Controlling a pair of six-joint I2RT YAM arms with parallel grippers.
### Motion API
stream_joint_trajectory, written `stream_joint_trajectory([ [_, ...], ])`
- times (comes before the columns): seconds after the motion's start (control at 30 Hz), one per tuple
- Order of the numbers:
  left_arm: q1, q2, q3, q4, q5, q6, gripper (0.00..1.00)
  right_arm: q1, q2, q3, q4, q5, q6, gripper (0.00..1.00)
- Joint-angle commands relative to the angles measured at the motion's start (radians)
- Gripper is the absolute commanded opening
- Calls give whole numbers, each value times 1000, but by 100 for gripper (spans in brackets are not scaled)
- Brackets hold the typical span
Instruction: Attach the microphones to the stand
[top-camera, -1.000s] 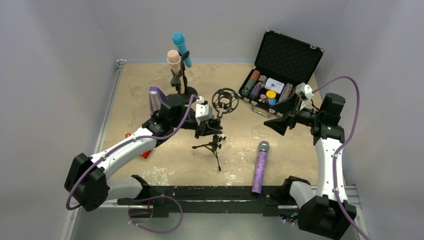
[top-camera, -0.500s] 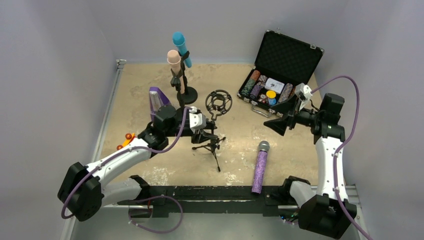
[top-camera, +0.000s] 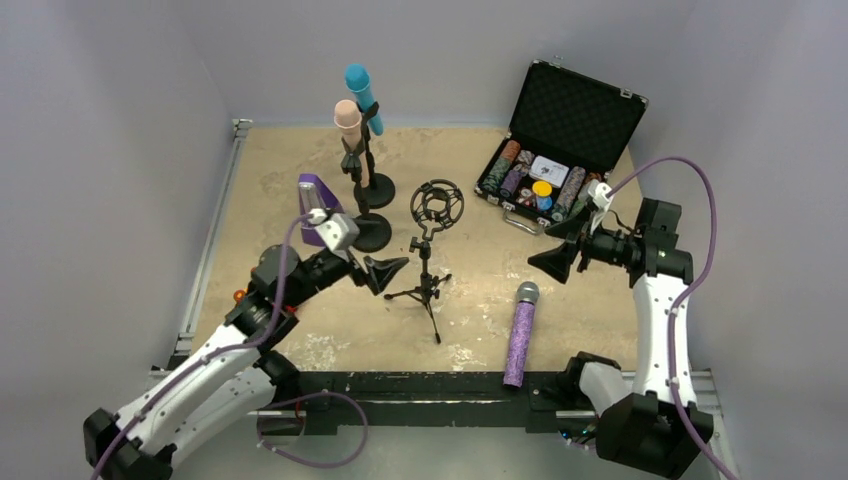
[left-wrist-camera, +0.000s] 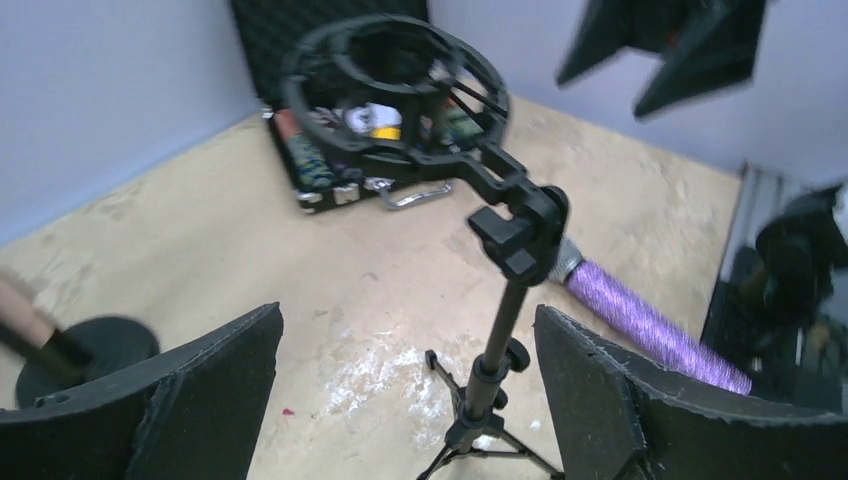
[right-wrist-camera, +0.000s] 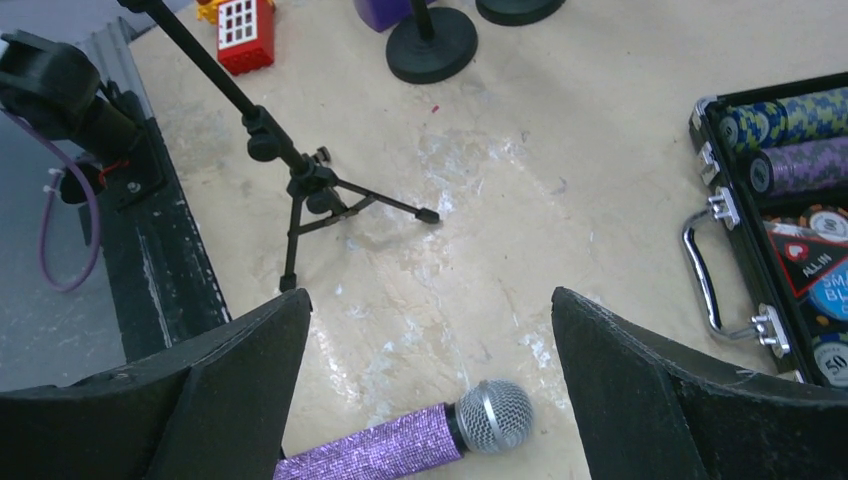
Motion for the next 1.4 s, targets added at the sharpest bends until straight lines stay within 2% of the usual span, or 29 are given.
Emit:
stream_joint_trajectory([
  [0.0, 9, -200, -30, -204, -440, -345, 99, -6, -73, -49, 52, 67, 52, 94],
  [0.07, 12, -288, -27, -340, -497, -402, 99, -7, -100, -69, 67, 86, 68, 94],
  [0.2, 11, -406, -5, -532, -404, -433, 99, -7, -133, -98, 98, 113, 94, 94],
  [0.3, 9, -438, -7, -572, -252, -454, 99, -5, -140, -104, 109, 130, 100, 95],
  [0.4, 2, -405, 16, -592, -103, -474, 99, -6, -135, -105, 113, 144, 100, 95],
  [0.53, -78, -326, 40, -569, -30, -480, 98, -7, -134, -108, 117, 151, 97, 95],
  [0.8, -492, -28, 176, -536, -183, -405, 97, -12, -134, -115, 126, 159, 103, 95],
  [0.87, -546, 48, 215, -509, -213, -393, 98, -14, -130, -113, 129, 165, 107, 95],
  [1.0, -589, 211, 277, -424, -240, -398, 98, -15, -129, -125, 208, 246, 207, 95],
  [1.1, -596, 344, 344, -378, -283, -424, 96, -17, -125, -141, 298, 372, 353, 95],
  [1.2, -598, 484, 448, -384, -320, -457, 96, -24, -110, -140, 348, 481, 469, 96],
  [1.37, -602, 696, 625, -428, -349, -510, 94, -39, -77, -125, 371, 568, 573, 97],
])
